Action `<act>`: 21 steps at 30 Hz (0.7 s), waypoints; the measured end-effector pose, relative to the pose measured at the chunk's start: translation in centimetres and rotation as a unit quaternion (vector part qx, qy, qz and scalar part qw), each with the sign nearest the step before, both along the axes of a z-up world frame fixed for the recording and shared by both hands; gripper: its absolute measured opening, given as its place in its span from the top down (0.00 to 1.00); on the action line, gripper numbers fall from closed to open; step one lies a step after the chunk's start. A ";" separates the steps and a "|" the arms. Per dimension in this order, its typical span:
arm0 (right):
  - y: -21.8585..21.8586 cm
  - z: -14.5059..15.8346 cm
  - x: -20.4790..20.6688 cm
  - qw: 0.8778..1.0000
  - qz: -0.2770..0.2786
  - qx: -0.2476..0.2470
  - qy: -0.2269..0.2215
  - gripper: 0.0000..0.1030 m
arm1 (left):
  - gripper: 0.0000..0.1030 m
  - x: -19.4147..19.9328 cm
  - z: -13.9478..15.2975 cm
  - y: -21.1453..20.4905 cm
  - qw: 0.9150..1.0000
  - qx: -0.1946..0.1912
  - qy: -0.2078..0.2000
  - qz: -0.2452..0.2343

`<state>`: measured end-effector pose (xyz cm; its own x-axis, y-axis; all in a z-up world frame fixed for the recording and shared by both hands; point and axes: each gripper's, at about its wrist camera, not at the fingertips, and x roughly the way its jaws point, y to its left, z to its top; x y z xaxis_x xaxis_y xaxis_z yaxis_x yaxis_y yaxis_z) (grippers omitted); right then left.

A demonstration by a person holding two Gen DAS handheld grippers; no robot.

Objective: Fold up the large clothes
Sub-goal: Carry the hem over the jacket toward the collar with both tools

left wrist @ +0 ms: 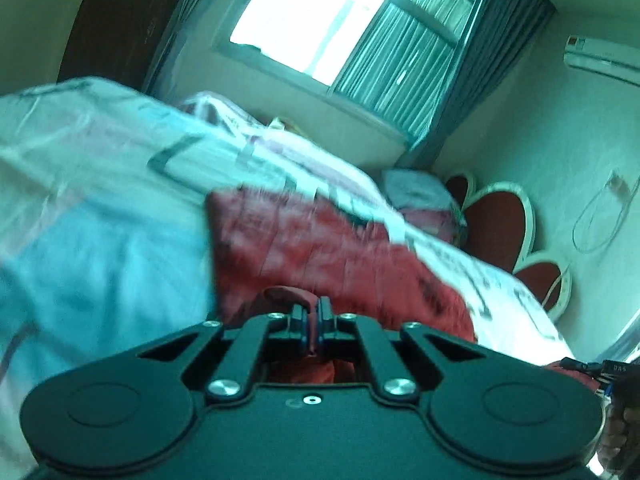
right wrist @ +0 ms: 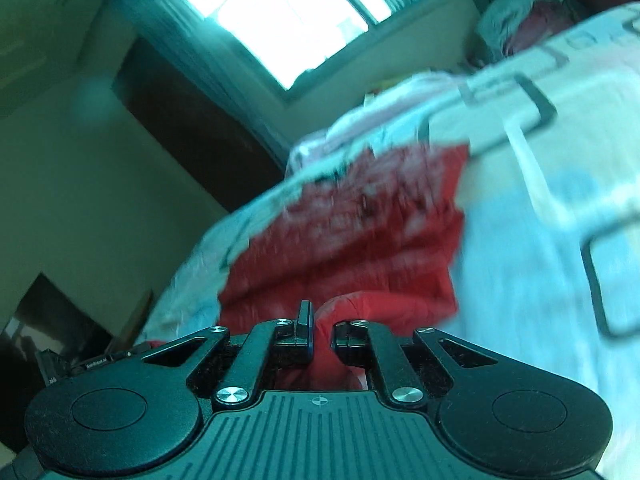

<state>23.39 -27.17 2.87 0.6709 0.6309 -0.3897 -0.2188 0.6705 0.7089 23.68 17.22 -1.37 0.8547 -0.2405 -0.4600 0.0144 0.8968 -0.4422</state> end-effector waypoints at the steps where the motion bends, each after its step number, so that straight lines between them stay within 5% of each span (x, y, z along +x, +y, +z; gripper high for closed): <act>1: -0.2 0.3 1.3 1.000 -0.007 0.008 0.000 0.94 | 0.96 1.3 0.4 -0.1 1.000 0.001 -0.005 0.003; 11: -0.7 0.6 16.9 0.997 -0.038 0.060 0.036 0.94 | 0.96 17.0 1.0 -0.3 1.000 0.010 0.005 -0.027; 14: -0.2 -0.9 22.2 0.996 -0.042 0.060 0.057 0.93 | 0.81 22.4 -0.5 0.2 1.000 0.012 0.027 -0.008; 15: -0.2 -1.5 23.8 0.995 -0.049 0.059 0.062 0.87 | 0.69 23.7 -1.0 0.7 0.999 0.004 0.035 0.005; 17: -0.9 -2.7 25.8 0.991 -0.096 0.065 0.073 0.40 | 0.46 25.9 -2.3 2.0 0.999 -0.014 0.042 0.031; 18: -1.3 -3.1 26.3 0.989 -0.123 0.057 0.061 0.11 | 0.20 26.4 -2.6 2.3 0.998 -0.001 0.037 0.051; 19: -1.4 -3.3 26.6 0.989 -0.131 0.042 0.052 0.11 | 0.12 26.7 -2.8 2.5 0.997 0.022 0.031 0.066; 21: -1.6 -4.4 27.7 0.990 -0.121 0.024 0.065 0.11 | 0.15 27.6 -3.6 3.1 0.997 0.038 0.036 0.063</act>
